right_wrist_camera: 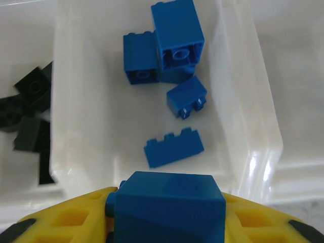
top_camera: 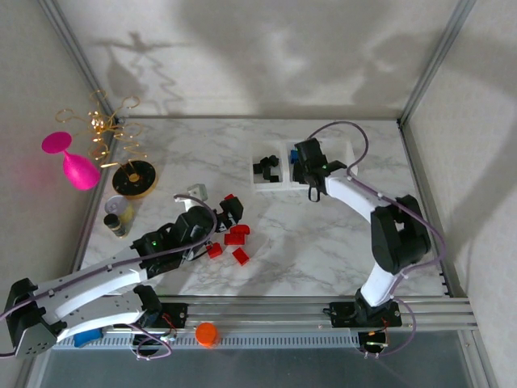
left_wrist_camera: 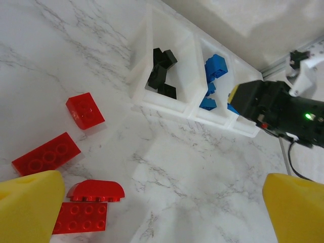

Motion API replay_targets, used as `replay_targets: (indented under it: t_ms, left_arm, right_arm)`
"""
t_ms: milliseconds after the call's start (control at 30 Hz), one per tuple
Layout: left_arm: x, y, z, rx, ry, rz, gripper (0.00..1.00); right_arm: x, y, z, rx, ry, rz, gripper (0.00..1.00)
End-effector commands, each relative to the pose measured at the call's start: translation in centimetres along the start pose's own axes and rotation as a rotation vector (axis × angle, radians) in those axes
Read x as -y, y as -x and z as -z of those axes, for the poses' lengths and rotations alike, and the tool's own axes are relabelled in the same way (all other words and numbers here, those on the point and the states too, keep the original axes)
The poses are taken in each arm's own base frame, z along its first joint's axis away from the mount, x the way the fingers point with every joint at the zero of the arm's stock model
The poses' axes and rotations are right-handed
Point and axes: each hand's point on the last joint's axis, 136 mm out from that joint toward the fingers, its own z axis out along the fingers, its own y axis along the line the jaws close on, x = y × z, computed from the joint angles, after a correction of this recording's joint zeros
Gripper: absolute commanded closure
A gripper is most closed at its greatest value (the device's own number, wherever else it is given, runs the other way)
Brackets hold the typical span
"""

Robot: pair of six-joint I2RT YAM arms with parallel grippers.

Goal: Sort the legos into containers by color
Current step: Place the lego in the container, then pick up the lego from the center of the table.

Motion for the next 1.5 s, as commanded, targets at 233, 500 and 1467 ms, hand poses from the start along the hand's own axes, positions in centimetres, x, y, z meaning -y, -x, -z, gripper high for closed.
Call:
replay_targets:
  t_ms: [233, 500, 1467]
  left_arm:
    - [1.5, 0.9, -0.9, 0.016, -0.019, -0.005, 0.00]
    - [1.4, 1.0, -1.1, 0.009, -0.013, -0.013, 0.00]
    - [-1.3, 0.8, 0.5, -0.002, 0.033, -0.008, 0.00]
  right_arm:
    - [0.1, 4.6, -4.7, 0.048, -0.010, -0.004, 0.67]
    - [-0.7, 4.7, -6.4, 0.030, 0.011, -0.011, 0.61]
    - [-7.4, -2.0, 6.3, 0.037, 0.279, 0.040, 0.36]
